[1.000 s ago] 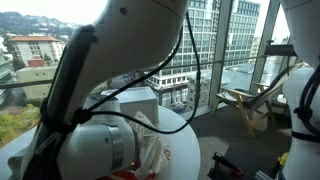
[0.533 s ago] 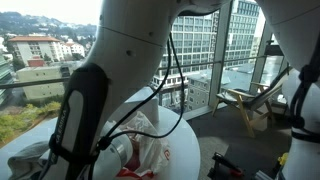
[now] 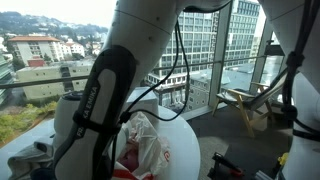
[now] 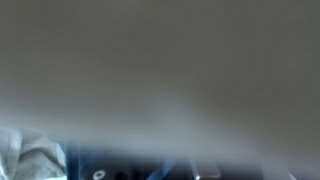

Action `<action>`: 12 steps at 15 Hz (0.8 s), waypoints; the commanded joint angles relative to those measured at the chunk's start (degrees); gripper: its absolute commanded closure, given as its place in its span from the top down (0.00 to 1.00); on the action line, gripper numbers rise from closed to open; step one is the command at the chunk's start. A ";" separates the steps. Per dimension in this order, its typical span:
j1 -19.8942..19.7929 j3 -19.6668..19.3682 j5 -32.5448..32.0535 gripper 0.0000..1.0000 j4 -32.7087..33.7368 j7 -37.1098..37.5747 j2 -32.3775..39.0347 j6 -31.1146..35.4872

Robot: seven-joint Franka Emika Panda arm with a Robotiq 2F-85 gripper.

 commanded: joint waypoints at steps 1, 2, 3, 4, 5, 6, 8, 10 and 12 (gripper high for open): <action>-9.53 9.72 -2.15 0.04 -6.61 4.63 -9.79 0.72; -10.12 10.24 -2.40 0.02 -8.16 6.21 -12.30 2.07; -10.78 10.84 -2.45 0.02 -9.39 7.83 -14.65 2.97; -10.26 9.99 -2.85 0.04 -11.09 10.10 -17.55 4.32; -9.84 9.20 -3.14 0.04 -12.84 12.48 -20.59 5.46; -9.61 8.66 -3.61 0.04 -14.32 14.66 -23.24 6.38; -5.47 4.05 -2.35 0.04 -18.49 18.16 -30.39 8.98; -2.63 -1.08 -4.27 0.04 -21.79 21.44 -36.51 10.39; -3.86 -3.92 -7.24 0.04 -24.41 23.84 -42.99 9.01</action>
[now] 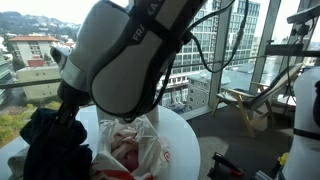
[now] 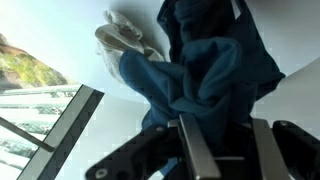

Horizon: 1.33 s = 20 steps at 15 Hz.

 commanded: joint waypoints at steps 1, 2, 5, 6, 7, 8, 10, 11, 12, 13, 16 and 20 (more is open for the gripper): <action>-3.71 -2.57 -6.22 0.04 -7.34 6.69 -14.61 -0.94; -9.15 1.19 -8.38 0.04 -8.34 8.68 -17.86 -1.65; -23.03 12.95 -11.44 0.04 -11.57 16.39 -27.55 -1.50; -26.42 16.63 -10.90 0.04 -12.76 18.94 -30.66 -0.59; -28.56 19.33 -9.99 0.04 -13.83 21.35 -33.84 0.01; -30.03 21.48 -9.15 0.04 -14.67 23.60 -36.97 0.12; -31.05 24.06 -7.71 0.04 -15.95 27.86 -43.11 -0.69; -31.32 25.07 -7.01 0.04 -16.62 29.97 -46.15 -1.37; -28.48 23.65 -5.70 0.04 -17.36 31.04 -48.20 -4.29; -27.24 22.85 -5.78 0.04 -14.86 32.03 -46.72 -8.39; -26.34 20.94 -5.12 0.04 -14.03 29.19 -49.29 -20.58; -23.70 16.13 -6.52 0.04 -10.78 29.96 -53.86 -34.89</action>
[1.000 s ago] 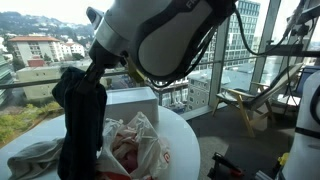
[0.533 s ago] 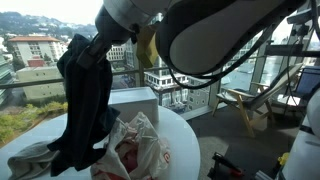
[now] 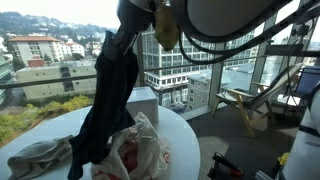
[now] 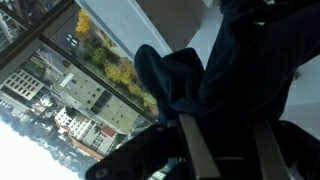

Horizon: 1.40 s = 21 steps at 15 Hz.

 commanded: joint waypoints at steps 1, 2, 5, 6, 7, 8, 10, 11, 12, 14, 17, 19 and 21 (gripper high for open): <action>2.78 -4.10 -0.89 0.04 3.36 0.90 -6.03 -9.25; 3.11 -4.76 -0.99 0.04 4.00 1.62 -7.74 -10.45; 5.00 -6.10 -0.73 0.04 5.54 2.04 -12.18 -13.91; 5.70 -6.48 -0.70 0.04 5.87 1.44 -12.54 -14.94; 5.62 -6.42 -1.03 0.04 6.18 1.09 -12.69 -16.67; 5.48 -6.52 -1.13 0.04 6.17 1.59 -13.36 -17.23; 4.92 -6.91 -1.52 0.04 5.71 2.47 -15.11 -16.98; 3.35 -7.30 -2.22 0.04 4.94 3.27 -15.11 -15.47; 2.30 -7.62 -2.74 0.04 4.58 4.26 -16.22 -15.18; 0.26 -8.65 -3.17 0.04 3.86 6.53 -17.69 -15.30; -4.29 -9.24 -3.71 0.04 3.51 10.47 -18.82 -15.03; -6.08 -9.22 -4.13 0.04 3.54 11.13 -18.08 -14.42; -6.63 -8.73 -4.42 0.04 3.68 10.65 -16.37 -13.08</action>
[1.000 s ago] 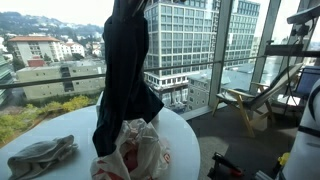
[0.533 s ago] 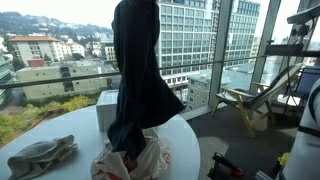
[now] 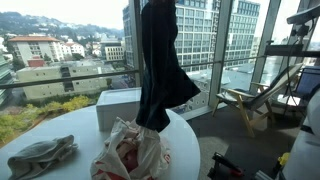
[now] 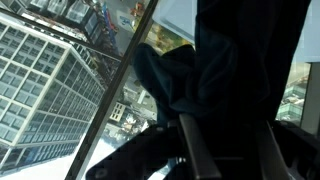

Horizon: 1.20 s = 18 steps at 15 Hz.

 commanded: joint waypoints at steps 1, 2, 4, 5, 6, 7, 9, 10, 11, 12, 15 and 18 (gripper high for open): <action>-2.37 1.50 -1.86 0.04 0.15 1.31 1.37 4.03; -2.69 2.34 -2.17 0.04 0.33 1.35 2.37 5.30; -2.88 3.61 -2.84 0.04 0.44 1.19 3.91 7.62; -3.06 4.24 -3.17 0.04 0.60 0.98 4.64 8.82; -3.14 4.84 -3.29 0.04 0.74 0.82 5.44 9.94; -3.14 5.27 -3.35 0.04 0.85 0.48 6.39 10.90; -2.60 5.74 -3.23 0.04 0.89 -0.40 8.21 12.36; -1.95 5.58 -2.95 0.04 0.93 -0.97 9.22 12.88; -1.54 5.60 -2.85 0.04 0.88 -1.47 10.10 13.37; -0.53 5.16 -2.61 0.04 0.74 -2.50 11.36 13.98; 3.81 2.65 -1.94 0.04 0.29 -7.00 15.14 17.34; 8.78 2.44 -1.10 0.04 0.60 -9.87 19.26 20.72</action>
